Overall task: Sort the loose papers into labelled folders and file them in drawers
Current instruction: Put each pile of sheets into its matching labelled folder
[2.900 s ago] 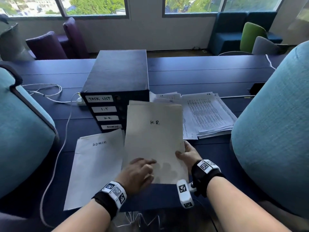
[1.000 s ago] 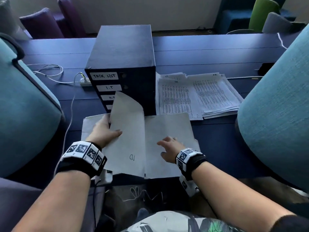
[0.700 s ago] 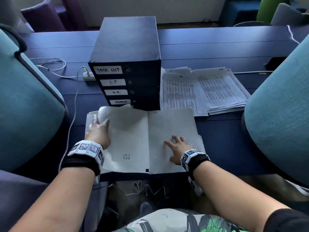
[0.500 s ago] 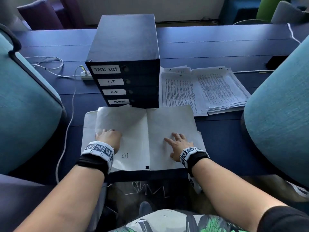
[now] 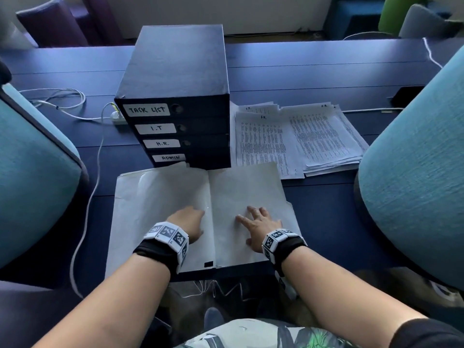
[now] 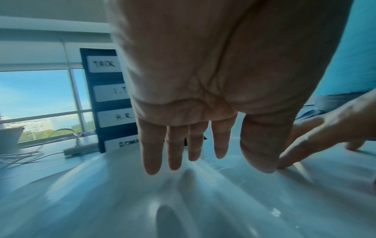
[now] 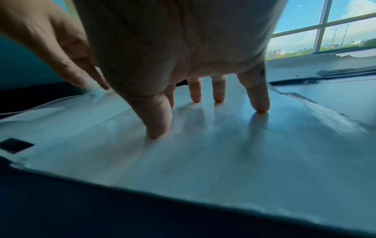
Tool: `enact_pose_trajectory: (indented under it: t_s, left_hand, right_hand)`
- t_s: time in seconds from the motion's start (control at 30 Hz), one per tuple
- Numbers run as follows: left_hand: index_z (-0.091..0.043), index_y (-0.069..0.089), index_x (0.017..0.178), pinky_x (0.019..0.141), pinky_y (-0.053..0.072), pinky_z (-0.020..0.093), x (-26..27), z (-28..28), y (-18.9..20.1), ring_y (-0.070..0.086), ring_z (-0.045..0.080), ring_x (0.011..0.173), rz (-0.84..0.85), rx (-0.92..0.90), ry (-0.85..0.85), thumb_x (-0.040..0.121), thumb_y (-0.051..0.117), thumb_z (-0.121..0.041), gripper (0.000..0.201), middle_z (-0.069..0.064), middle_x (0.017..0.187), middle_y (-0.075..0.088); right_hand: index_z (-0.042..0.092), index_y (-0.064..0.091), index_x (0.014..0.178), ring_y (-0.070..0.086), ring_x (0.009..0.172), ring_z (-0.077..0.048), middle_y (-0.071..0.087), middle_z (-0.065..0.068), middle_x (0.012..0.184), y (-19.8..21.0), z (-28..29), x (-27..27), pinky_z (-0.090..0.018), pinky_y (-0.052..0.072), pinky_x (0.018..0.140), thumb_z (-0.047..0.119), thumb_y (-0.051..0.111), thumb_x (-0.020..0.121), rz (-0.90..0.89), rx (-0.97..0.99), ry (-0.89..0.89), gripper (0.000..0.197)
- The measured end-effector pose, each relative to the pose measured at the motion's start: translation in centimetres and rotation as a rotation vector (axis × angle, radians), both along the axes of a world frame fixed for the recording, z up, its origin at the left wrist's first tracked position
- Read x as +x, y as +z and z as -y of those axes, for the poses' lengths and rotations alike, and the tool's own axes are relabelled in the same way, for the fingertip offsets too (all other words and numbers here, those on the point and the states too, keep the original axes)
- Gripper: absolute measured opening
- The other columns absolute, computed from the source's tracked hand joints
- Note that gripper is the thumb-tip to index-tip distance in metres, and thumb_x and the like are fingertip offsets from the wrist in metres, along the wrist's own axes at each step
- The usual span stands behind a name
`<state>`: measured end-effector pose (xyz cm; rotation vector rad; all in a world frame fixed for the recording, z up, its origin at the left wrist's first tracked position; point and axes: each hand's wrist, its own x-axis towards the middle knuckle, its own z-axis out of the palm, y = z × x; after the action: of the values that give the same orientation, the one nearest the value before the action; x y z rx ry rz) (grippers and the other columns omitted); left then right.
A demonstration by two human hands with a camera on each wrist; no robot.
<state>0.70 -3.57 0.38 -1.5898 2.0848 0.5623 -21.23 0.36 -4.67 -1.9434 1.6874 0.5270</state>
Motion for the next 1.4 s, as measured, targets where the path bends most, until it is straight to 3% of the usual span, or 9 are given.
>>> enact_pose_trajectory:
  t_s: [0.13, 0.2, 0.33, 0.57, 0.8, 0.97, 1.1, 1.3, 1.4]
  left_hand:
    - [-0.016, 0.044, 0.137, 0.107, 0.040, 0.043, -3.5, 0.3, -0.8, 0.040, 0.031, 0.133, -0.056, -0.024, -0.061, 0.092, 0.059, -0.034, 0.051, 0.010, 0.145, 0.037]
    - [-0.017, 0.043, 0.137, 0.107, 0.039, 0.045, -5.1, 0.6, -1.0, 0.037, 0.033, 0.134, -0.044, -0.050, -0.087, 0.092, 0.060, -0.035, 0.052, 0.011, 0.148, 0.033]
    - [-0.020, 0.038, 0.141, 0.106, 0.040, 0.048, -8.2, 1.5, -1.7, 0.031, 0.034, 0.138, -0.023, -0.057, -0.102, 0.091, 0.062, -0.037, 0.058, 0.010, 0.157, 0.018]
    - [-0.016, 0.025, 0.147, 0.107, 0.039, 0.047, -12.0, 3.3, -2.9, 0.033, 0.043, 0.136, -0.016, -0.013, -0.016, 0.084, 0.071, -0.040, 0.082, 0.020, 0.158, 0.007]
    - [-0.027, 0.008, 0.153, 0.108, 0.038, 0.051, -13.3, 5.2, -3.8, 0.023, 0.049, 0.139, 0.055, 0.071, 0.067, 0.075, 0.082, -0.033, 0.108, 0.021, 0.159, -0.005]
    - [-0.027, 0.010, 0.153, 0.106, 0.038, 0.046, -14.1, 5.3, -4.2, 0.022, 0.051, 0.140, 0.096, 0.026, 0.095, 0.090, 0.064, -0.013, 0.084, 0.022, 0.160, -0.002]
    - [-0.026, 0.009, 0.153, 0.104, 0.040, 0.045, -14.4, 5.3, -4.7, 0.022, 0.051, 0.139, 0.116, 0.025, 0.094, 0.090, 0.063, -0.010, 0.084, 0.025, 0.159, -0.003]
    - [-0.025, 0.006, 0.153, 0.104, 0.041, 0.043, -14.5, 5.3, -4.9, 0.020, 0.052, 0.139, 0.133, 0.031, 0.094, 0.087, 0.068, -0.012, 0.091, 0.024, 0.159, -0.005]
    - [-0.025, 0.006, 0.152, 0.103, 0.042, 0.042, -14.5, 5.3, -4.9, 0.020, 0.052, 0.139, 0.130, 0.040, 0.093, 0.085, 0.070, -0.012, 0.094, 0.025, 0.158, -0.005]
  right_hand:
    - [0.043, 0.022, 0.145, 0.012, 0.142, -0.029, 0.009, 0.003, 0.156, 0.7, 0.5, -0.5, -0.058, 0.041, 0.098, 0.040, 0.063, 0.087, 0.045, -0.050, 0.002, 0.071]
    - [0.038, 0.027, 0.144, 0.021, 0.138, -0.027, 0.018, 0.000, 0.153, 1.5, 1.4, -1.7, -0.052, 0.039, 0.100, 0.043, 0.060, 0.088, 0.045, -0.124, -0.042, 0.065]
    - [0.028, 0.038, 0.138, 0.031, 0.131, -0.027, 0.033, -0.002, 0.144, 2.7, 3.6, -5.5, -0.045, 0.034, 0.104, 0.044, 0.056, 0.090, 0.021, -0.276, -0.201, 0.054]
    - [0.018, 0.050, 0.124, 0.041, 0.123, -0.028, 0.046, -0.005, 0.134, 2.8, 6.4, -12.6, -0.041, 0.039, 0.097, 0.040, 0.060, 0.086, -0.050, -0.426, -0.436, 0.045]
    - [0.016, 0.040, 0.136, 0.039, 0.127, -0.029, 0.042, -0.008, 0.139, 0.8, 8.8, -16.7, -0.041, 0.037, 0.102, 0.033, 0.064, 0.087, -0.044, -0.412, -0.531, 0.057]
    - [0.011, 0.025, 0.146, 0.022, 0.142, -0.029, 0.025, -0.012, 0.152, -0.8, 10.6, -18.5, -0.044, 0.024, 0.116, 0.034, 0.062, 0.088, -0.063, -0.368, -0.541, 0.072]
    - [0.009, 0.013, 0.151, 0.010, 0.147, -0.028, 0.012, -0.011, 0.159, -2.0, 11.8, -19.7, -0.045, 0.013, 0.120, 0.044, 0.058, 0.090, -0.045, -0.336, -0.572, 0.083]
    - [0.011, 0.010, 0.153, 0.007, 0.148, -0.025, 0.008, -0.009, 0.160, -2.6, 12.7, -20.7, -0.046, 0.012, 0.119, 0.060, 0.050, 0.088, -0.050, -0.305, -0.603, 0.090]
    - [0.013, 0.012, 0.153, 0.015, 0.146, -0.025, 0.015, -0.008, 0.159, -2.7, 12.8, -20.7, -0.045, 0.023, 0.117, 0.056, 0.051, 0.089, -0.073, -0.354, -0.615, 0.086]
